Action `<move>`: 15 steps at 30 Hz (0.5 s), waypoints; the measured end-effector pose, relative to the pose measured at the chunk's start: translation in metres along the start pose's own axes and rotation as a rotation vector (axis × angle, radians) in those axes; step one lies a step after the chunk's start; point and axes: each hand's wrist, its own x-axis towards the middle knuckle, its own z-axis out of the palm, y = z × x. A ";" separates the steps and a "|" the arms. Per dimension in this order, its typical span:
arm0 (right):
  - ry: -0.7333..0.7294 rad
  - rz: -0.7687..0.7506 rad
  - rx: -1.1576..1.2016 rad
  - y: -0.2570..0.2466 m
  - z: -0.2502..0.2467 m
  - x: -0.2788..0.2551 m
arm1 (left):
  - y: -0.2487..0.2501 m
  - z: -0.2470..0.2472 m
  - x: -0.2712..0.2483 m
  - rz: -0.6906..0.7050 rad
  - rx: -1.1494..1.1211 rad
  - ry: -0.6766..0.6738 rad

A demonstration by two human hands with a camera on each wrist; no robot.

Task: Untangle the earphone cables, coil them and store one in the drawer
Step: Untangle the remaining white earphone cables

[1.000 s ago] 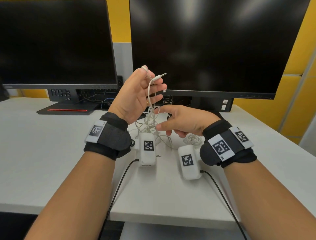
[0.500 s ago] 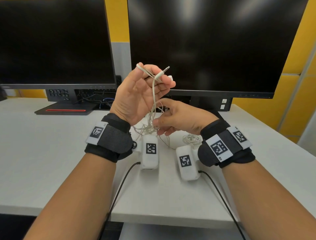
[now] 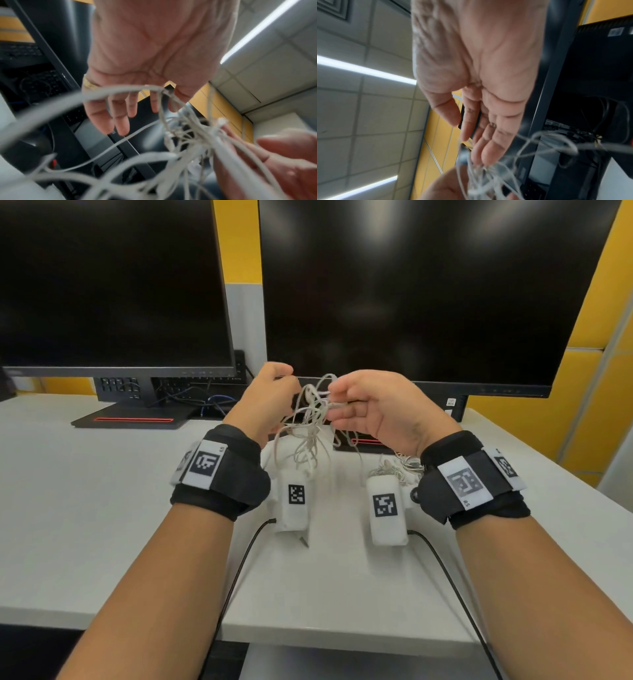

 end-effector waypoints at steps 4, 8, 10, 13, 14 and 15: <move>0.078 -0.074 -0.028 0.004 -0.003 0.003 | 0.004 0.000 -0.006 0.070 0.053 0.001; 0.073 -0.062 -0.048 0.007 -0.004 0.004 | 0.004 0.003 -0.012 0.061 0.207 -0.264; 0.080 -0.066 -0.062 0.007 -0.004 0.004 | 0.000 0.005 -0.014 0.013 0.445 -0.460; 0.090 -0.059 -0.065 0.007 -0.005 0.003 | -0.002 0.004 -0.014 -0.067 0.620 -0.620; 0.088 -0.053 -0.069 0.007 -0.006 0.004 | -0.002 0.003 -0.012 -0.072 0.613 -0.627; 0.082 -0.047 -0.077 0.007 -0.006 0.004 | -0.003 0.001 -0.011 -0.062 0.593 -0.622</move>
